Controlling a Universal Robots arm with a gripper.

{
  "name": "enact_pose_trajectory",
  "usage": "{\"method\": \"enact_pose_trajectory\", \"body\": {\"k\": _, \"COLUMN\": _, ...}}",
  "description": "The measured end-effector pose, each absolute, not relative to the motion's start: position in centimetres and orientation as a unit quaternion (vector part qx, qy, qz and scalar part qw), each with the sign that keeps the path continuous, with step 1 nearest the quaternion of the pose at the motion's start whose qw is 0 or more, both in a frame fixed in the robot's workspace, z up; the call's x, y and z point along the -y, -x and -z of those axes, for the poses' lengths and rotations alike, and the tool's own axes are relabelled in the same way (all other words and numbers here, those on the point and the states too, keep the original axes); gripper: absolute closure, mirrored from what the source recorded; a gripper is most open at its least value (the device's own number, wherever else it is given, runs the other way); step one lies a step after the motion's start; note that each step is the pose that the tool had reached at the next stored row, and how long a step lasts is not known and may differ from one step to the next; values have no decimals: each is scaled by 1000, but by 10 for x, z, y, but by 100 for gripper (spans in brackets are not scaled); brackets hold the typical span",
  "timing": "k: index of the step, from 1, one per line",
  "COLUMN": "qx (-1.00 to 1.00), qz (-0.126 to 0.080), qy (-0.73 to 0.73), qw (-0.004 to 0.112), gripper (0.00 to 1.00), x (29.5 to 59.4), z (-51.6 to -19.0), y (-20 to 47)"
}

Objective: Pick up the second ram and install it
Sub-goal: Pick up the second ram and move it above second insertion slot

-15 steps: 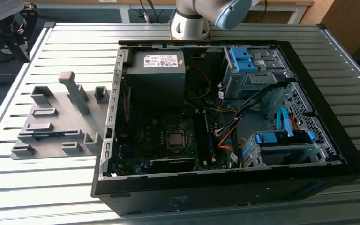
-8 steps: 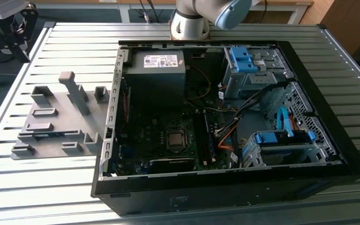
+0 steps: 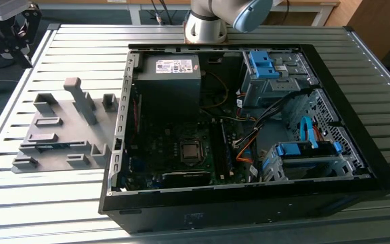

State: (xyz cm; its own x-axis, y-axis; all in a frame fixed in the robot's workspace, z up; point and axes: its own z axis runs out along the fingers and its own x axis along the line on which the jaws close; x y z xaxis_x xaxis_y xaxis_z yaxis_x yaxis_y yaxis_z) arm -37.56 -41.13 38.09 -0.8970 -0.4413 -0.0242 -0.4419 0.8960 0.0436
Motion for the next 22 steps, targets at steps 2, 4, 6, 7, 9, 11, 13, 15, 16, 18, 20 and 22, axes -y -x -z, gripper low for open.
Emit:
{"method": "enact_pose_trajectory", "body": {"k": 2, "qx": -974, "qz": -24, "qy": 227, "qw": 7, "gripper": 89, "x": 411, "z": -381, "y": 376}}
{"method": "enact_pose_trajectory", "body": {"k": 4, "qx": -973, "qz": -24, "qy": 228, "qw": 7, "gripper": 89, "x": 411, "z": -381, "y": 376}}
{"method": "enact_pose_trajectory", "body": {"k": 6, "qx": -972, "qz": -24, "qy": 233, "qw": 6, "gripper": 89, "x": 411, "z": -381, "y": 376}}
{"method": "enact_pose_trajectory", "body": {"k": 7, "qx": -971, "qz": -24, "qy": 238, "qw": 6, "gripper": 89, "x": 411, "z": -381, "y": 376}}
{"method": "enact_pose_trajectory", "body": {"k": 9, "qx": -968, "qz": -24, "qy": 250, "qw": 6, "gripper": 89, "x": 411, "z": -381, "y": 376}}
{"method": "enact_pose_trajectory", "body": {"k": 11, "qx": -964, "qz": -24, "qy": 263, "qw": 5, "gripper": 89, "x": 411, "z": -381, "y": 376}}
{"method": "enact_pose_trajectory", "body": {"k": 13, "qx": -961, "qz": -24, "qy": 277, "qw": 5, "gripper": 89, "x": 411, "z": -381, "y": 376}}
{"method": "enact_pose_trajectory", "body": {"k": 15, "qx": -956, "qz": -25, "qy": 291, "qw": 4, "gripper": 89, "x": 411, "z": -381, "y": 376}}
{"method": "enact_pose_trajectory", "body": {"k": 16, "qx": -954, "qz": -25, "qy": 298, "qw": 4, "gripper": 89, "x": 411, "z": -381, "y": 376}}
{"method": "enact_pose_trajectory", "body": {"k": 18, "qx": -950, "qz": -25, "qy": 313, "qw": 4, "gripper": 89, "x": 411, "z": -381, "y": 376}}
{"method": "enact_pose_trajectory", "body": {"k": 20, "qx": -945, "qz": -25, "qy": 326, "qw": 3, "gripper": 89, "x": 411, "z": -381, "y": 376}}
{"method": "enact_pose_trajectory", "body": {"k": 22, "qx": -941, "qz": -25, "qy": 337, "qw": 3, "gripper": 89, "x": 411, "z": -381, "y": 376}}
